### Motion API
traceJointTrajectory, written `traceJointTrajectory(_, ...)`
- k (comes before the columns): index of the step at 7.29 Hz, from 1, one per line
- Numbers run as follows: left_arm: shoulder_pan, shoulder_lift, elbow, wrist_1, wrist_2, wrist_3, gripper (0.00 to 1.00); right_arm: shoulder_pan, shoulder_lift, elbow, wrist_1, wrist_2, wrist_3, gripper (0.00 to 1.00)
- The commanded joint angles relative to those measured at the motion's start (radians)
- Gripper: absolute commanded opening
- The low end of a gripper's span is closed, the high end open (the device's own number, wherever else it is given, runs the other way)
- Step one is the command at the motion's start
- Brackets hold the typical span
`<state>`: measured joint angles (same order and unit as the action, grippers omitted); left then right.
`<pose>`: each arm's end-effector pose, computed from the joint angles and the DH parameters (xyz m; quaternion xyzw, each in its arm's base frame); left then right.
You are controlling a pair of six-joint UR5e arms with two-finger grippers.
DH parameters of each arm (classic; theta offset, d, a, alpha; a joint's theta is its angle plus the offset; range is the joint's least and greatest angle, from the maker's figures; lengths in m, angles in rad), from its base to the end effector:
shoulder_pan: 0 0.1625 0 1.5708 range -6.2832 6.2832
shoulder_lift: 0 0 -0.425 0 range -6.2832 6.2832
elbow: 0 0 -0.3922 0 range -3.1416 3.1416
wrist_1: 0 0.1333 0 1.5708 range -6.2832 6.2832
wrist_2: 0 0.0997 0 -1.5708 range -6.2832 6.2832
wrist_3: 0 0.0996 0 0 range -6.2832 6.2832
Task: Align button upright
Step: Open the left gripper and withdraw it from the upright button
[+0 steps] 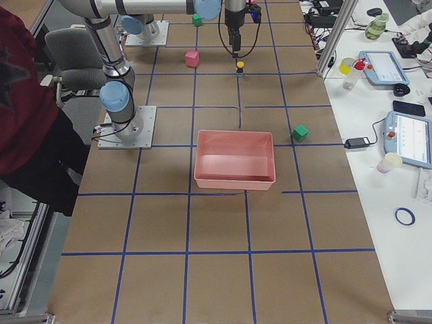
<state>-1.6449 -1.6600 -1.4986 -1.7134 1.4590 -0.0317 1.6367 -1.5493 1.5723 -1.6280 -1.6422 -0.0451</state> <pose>-0.1820 -0.5006 0.4656 -0.0166 -0.9951 -0.0824 0.0514 0.1591 -0.4949 0.4825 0.0548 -0.9977 0.0175 0.0355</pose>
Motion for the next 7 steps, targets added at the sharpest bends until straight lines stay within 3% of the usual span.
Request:
traceJointTrajectory(1,0.079,0.080,-0.008,-0.060,0.104,0.092,1.00,-0.002,0.000,0.000,-0.003,-0.001,0.001,1.00)
traceJointTrajectory(2,0.079,0.101,-0.011,-0.049,0.101,0.098,1.00,-0.002,0.000,-0.001,-0.004,-0.002,0.001,1.00)
traceJointTrajectory(4,0.088,0.134,-0.043,0.093,0.102,0.321,1.00,0.000,-0.001,0.000,-0.001,-0.002,0.001,1.00)
traceJointTrajectory(7,0.091,0.172,-0.065,0.100,0.101,0.322,1.00,-0.002,0.000,0.000,-0.003,-0.002,0.001,1.00)
